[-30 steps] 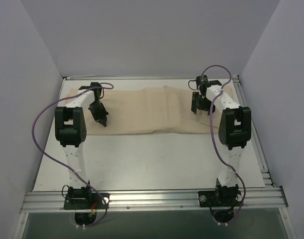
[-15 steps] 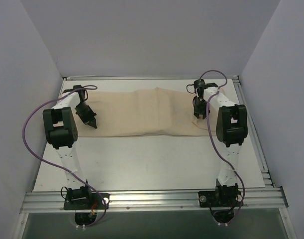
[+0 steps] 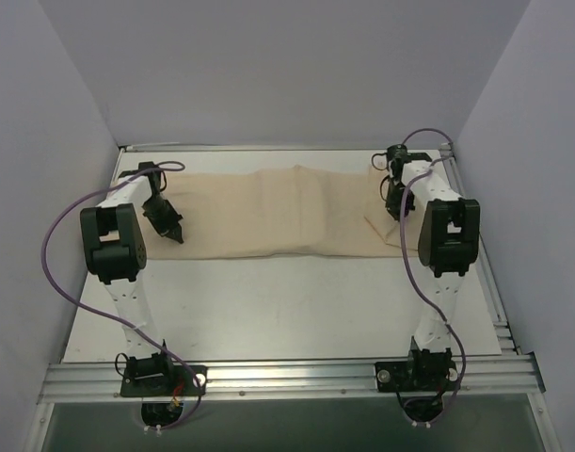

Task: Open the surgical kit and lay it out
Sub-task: Open the surgical kit at the center of the board.

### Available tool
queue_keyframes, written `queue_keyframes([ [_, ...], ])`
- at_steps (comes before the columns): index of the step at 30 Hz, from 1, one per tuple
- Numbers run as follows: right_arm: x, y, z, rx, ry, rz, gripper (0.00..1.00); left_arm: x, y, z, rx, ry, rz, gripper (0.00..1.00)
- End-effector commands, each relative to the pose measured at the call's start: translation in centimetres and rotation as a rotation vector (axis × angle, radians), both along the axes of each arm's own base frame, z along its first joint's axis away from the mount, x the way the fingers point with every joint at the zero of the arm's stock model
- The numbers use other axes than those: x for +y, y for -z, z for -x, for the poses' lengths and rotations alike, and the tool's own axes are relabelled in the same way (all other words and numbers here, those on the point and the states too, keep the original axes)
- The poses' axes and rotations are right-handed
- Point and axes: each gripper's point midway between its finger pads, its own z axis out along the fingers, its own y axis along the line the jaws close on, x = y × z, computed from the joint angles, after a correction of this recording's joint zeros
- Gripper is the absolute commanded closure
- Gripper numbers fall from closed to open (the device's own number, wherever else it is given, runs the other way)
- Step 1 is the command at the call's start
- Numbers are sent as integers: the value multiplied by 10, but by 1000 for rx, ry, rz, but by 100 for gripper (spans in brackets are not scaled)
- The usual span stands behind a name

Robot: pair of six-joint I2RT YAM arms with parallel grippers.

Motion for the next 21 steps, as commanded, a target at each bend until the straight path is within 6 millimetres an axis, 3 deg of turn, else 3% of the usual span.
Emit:
queue_keyframes([
  [1, -141, -57, 41, -38, 365, 229, 100, 11, -5, -1, -35, 27, -61, 98],
  [3, -180, -67, 57, -52, 467, 265, 100, 5, -9, -2, -39, 51, -59, 98],
  [5, -223, -91, 72, -73, 549, 359, 100, 4, -11, -5, -49, 59, -56, 98],
  [6, -231, -99, 73, -92, 562, 377, 100, 3, -12, -6, -52, 60, -53, 98],
  [10, -224, -124, 68, -144, 520, 388, 70, -8, -14, -7, -75, 55, 3, 91],
  [12, -208, -138, 55, -160, 457, 412, 51, -13, -18, -7, -92, 47, 21, 82],
  [13, -198, -144, 44, -193, 414, 414, 26, -15, -20, -7, -97, 46, 26, 73],
  [14, -181, -146, 29, -224, 327, 381, 17, -17, -23, -7, -103, 47, 32, 68],
  [15, -151, -151, 5, -284, 246, 360, 9, -19, -27, -7, -109, 47, 33, 64],
  [16, -137, -157, -10, -321, 205, 338, 1, -23, -30, -6, -113, 52, 37, 59],
  [18, -100, -134, -45, -334, 65, 212, 0, -28, -39, -7, -137, 58, 52, 58],
  [19, -94, -132, -59, -352, 39, 188, 0, -33, -42, -7, -143, 68, 56, 57],
  [20, -87, -108, -74, -330, 7, 151, 0, -36, -45, -8, -156, 75, 64, 57],
  [21, -65, -97, -88, -340, -64, 30, 0, -39, -50, -8, -165, 82, 68, 56],
])
